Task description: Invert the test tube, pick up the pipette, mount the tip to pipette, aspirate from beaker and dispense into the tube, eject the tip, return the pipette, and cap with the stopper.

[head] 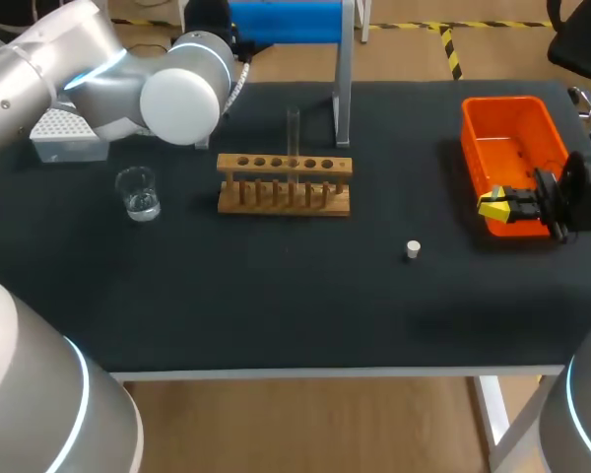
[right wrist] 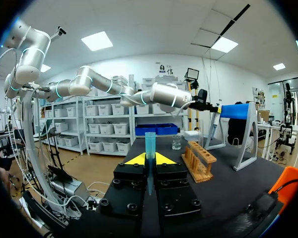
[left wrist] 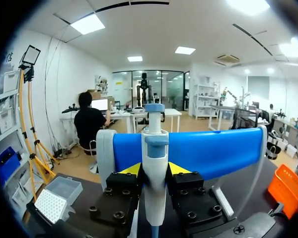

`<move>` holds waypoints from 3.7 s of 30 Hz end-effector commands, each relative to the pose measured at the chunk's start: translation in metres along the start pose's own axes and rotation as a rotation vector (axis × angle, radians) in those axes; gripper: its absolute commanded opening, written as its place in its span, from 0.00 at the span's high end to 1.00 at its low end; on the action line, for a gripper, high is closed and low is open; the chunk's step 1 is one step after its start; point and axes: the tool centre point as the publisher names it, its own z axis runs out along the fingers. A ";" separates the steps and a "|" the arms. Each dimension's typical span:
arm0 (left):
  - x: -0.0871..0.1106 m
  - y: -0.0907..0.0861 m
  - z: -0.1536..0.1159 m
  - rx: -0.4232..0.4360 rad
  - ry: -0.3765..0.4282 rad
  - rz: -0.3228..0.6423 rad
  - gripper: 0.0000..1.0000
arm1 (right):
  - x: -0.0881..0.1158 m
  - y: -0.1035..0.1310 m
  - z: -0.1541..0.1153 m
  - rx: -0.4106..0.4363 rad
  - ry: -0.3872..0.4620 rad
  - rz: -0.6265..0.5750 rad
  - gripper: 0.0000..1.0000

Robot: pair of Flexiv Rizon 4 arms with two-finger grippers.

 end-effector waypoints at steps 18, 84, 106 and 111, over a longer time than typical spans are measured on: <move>0.000 -0.022 -0.004 0.029 -0.006 0.005 1.00 | 0.001 0.000 -0.001 0.001 0.000 0.000 1.00; -0.025 -0.074 -0.158 0.050 0.466 0.050 1.00 | 0.001 0.000 -0.001 0.001 0.000 0.000 1.00; 0.064 -0.083 -0.299 0.145 0.992 0.187 1.00 | 0.001 0.000 -0.001 0.001 0.000 0.000 1.00; 0.084 -0.083 -0.318 0.204 1.105 0.182 1.00 | 0.001 0.000 -0.001 0.001 0.000 0.000 1.00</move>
